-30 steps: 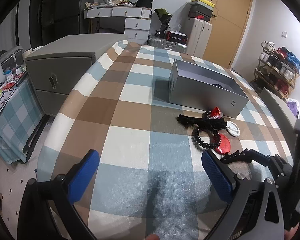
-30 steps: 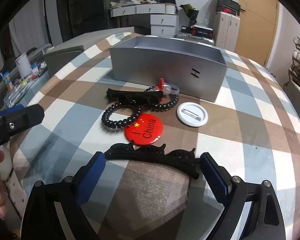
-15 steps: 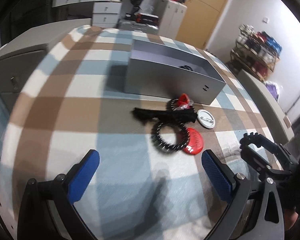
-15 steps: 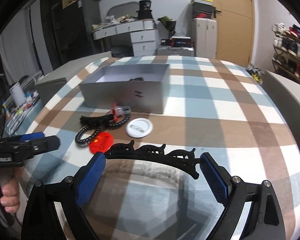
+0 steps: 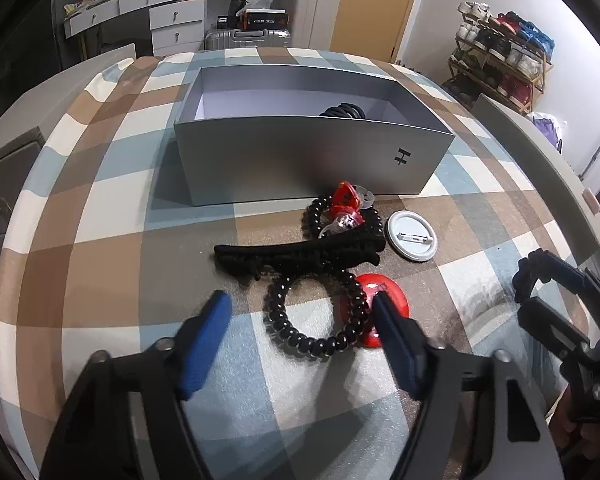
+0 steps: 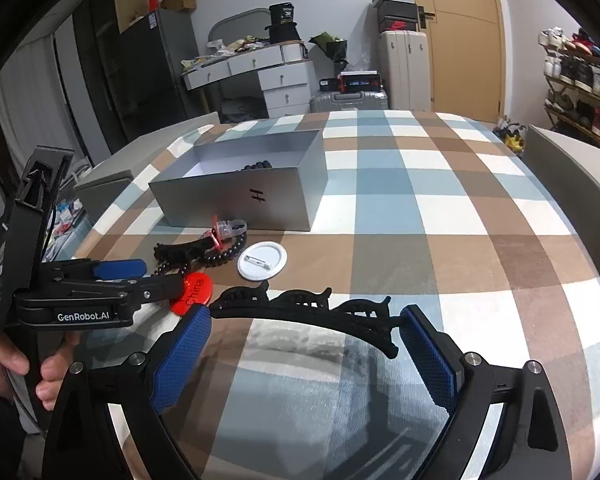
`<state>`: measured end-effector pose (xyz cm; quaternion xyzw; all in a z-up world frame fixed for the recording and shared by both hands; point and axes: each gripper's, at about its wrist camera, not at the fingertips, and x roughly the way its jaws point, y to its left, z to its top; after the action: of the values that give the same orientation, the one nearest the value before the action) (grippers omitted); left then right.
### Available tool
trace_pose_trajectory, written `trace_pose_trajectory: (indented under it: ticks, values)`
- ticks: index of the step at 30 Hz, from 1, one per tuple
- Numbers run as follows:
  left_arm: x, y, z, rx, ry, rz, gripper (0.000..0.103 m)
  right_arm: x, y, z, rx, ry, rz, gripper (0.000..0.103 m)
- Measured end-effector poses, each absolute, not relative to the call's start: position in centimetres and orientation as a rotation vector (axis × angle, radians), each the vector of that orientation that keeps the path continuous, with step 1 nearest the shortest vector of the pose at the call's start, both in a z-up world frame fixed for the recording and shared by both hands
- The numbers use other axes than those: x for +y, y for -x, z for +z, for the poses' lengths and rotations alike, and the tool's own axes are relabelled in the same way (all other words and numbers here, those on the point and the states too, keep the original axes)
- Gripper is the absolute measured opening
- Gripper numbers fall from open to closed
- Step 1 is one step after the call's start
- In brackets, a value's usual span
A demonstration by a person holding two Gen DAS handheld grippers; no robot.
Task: Organize jewelry
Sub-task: 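Grasp the black hair comb with the right gripper and the coiled hair tie with the left, then lower the hair tie and comb into the grey box and open both grippers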
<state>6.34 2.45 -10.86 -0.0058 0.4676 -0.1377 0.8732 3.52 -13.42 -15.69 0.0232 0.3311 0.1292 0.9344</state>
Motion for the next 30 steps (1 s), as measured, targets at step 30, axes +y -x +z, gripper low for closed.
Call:
trace_pose_trajectory:
  ticks: [30]
  values:
    - [4.1, -2.9, -5.8, 0.842, 0.021, -0.22, 0.03, -11.9, -4.0, -11.6, 0.6, -0.073, 0.333, 0.096]
